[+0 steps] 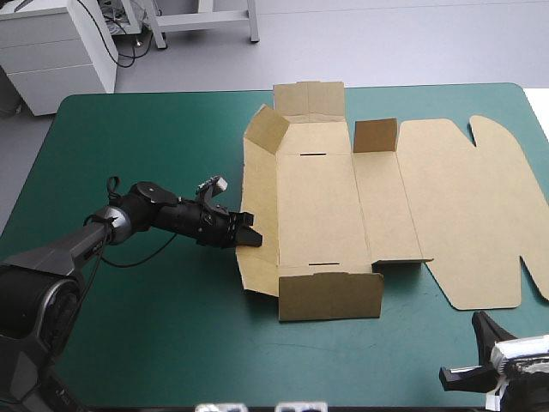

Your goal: Fold the box

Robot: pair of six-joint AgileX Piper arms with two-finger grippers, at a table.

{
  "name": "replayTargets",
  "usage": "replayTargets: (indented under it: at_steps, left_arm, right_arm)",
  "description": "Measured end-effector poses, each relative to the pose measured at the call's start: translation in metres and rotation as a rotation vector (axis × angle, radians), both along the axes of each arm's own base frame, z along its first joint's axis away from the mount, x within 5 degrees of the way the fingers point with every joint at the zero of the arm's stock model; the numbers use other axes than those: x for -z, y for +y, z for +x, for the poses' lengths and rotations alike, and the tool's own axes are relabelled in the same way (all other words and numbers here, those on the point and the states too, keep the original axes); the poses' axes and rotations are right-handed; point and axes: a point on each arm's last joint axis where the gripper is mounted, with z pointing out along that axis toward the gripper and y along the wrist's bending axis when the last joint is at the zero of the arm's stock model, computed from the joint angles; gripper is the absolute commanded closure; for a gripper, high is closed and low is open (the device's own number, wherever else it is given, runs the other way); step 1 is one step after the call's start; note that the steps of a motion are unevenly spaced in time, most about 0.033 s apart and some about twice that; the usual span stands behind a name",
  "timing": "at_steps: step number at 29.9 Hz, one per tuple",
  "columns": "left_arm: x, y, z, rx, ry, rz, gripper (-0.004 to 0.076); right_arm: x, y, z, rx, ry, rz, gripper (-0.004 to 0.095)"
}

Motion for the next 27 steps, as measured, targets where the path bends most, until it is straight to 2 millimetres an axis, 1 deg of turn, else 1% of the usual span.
replayTargets:
  at_steps: [3, 6, 11, 15, 19, 23, 27]
  left_arm:
    - [-0.009, -0.002, 0.004, 0.034, -0.006, 0.002, 0.0731]
    - [-0.024, -0.001, 0.009, 0.095, -0.020, 0.045, 0.0731]
    - [-0.053, 0.009, 0.020, 0.197, -0.066, 0.248, 0.0731]
    - [-0.078, 0.022, 0.033, 0.235, -0.175, 0.444, 0.0731]
    - [-0.099, 0.032, 0.043, 0.257, -0.290, 0.584, 0.0731]
    - [-0.116, 0.035, 0.048, 0.370, -0.435, 0.657, 0.0731]
    - [-0.123, 0.034, 0.050, 0.539, -0.567, 0.757, 0.0731]
  right_arm:
    - [0.000, 0.000, 0.000, 0.000, 0.000, 0.000, 0.0927]
    - [0.000, 0.000, 0.000, 0.000, 0.000, 0.000, 0.0927]
    - [0.000, 0.001, 0.000, -0.008, -0.002, 0.013, 0.0927]
    - [-0.001, 0.003, 0.000, -0.022, -0.004, 0.034, 0.0927]
    - [-0.001, 0.003, 0.000, -0.027, -0.006, 0.031, 0.0927]
    - [-0.001, 0.004, 0.000, -0.040, -0.008, 0.039, 0.0927]
    - [-0.002, 0.007, -0.001, -0.063, -0.012, 0.072, 0.0927]
